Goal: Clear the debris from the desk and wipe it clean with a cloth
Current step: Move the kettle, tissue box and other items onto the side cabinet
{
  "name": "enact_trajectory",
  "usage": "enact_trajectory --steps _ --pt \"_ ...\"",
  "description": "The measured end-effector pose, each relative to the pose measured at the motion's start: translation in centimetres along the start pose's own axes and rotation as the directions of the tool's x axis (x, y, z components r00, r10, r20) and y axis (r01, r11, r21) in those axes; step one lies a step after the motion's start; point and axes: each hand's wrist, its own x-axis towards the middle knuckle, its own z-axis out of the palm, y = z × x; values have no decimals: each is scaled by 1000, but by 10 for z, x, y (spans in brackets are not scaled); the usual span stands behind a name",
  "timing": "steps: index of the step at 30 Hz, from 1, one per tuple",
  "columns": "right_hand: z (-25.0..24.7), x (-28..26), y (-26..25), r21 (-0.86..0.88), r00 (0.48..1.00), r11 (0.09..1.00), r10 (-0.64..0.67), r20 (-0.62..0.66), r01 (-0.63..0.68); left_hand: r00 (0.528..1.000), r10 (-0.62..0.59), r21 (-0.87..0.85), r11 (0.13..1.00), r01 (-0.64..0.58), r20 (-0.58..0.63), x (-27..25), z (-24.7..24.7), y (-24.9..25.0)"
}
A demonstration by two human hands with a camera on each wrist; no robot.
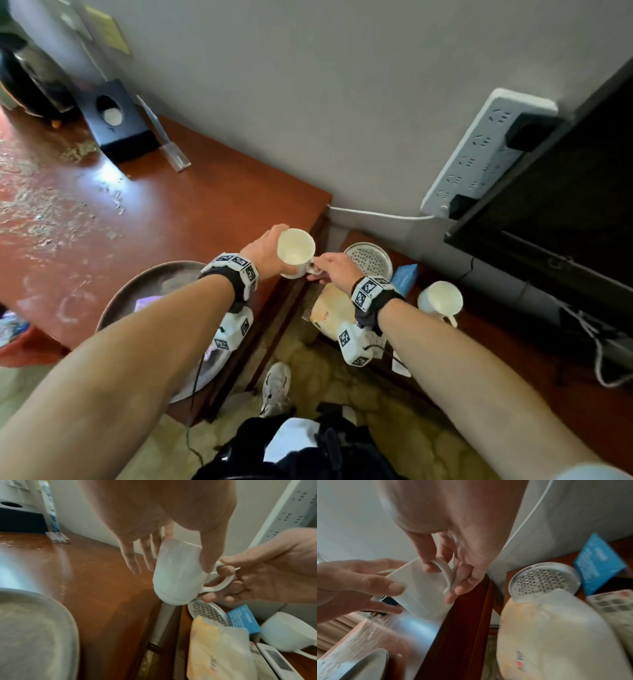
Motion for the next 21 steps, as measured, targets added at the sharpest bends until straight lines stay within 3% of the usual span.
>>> enact_trajectory --steps 8,21 --pt "-58 -61 54 46 996 996 76 -49 -74 991 82 34 996 -86 105 -20 63 66" --pt "-131 -153 145 137 947 976 200 -250 -169 955 154 131 973 -191 253 -33 171 150"
